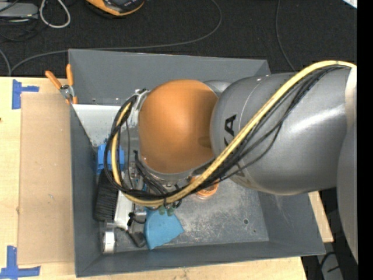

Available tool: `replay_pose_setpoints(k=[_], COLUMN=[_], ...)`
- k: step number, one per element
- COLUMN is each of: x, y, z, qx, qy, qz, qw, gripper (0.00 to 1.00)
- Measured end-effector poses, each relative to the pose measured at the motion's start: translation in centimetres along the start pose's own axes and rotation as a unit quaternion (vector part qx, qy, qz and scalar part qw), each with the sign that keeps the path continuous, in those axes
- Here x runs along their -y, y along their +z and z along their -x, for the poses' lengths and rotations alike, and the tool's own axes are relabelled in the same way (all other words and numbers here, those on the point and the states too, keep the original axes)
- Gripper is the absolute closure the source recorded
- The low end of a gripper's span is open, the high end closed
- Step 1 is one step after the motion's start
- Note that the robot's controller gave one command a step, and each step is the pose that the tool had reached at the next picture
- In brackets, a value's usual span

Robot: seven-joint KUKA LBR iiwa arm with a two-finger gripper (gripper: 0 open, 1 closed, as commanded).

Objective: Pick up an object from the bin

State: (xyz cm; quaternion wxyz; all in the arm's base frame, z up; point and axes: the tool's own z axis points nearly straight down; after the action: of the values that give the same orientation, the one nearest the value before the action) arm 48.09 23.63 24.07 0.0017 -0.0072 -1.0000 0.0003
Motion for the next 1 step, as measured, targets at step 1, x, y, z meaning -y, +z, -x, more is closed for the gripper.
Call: replay_pose_setpoints(k=[1], x=[0.0], y=[0.0], z=[0.0], qx=[0.0], qy=[0.0], qz=[0.0], qw=[1.0], gripper=[0.0])
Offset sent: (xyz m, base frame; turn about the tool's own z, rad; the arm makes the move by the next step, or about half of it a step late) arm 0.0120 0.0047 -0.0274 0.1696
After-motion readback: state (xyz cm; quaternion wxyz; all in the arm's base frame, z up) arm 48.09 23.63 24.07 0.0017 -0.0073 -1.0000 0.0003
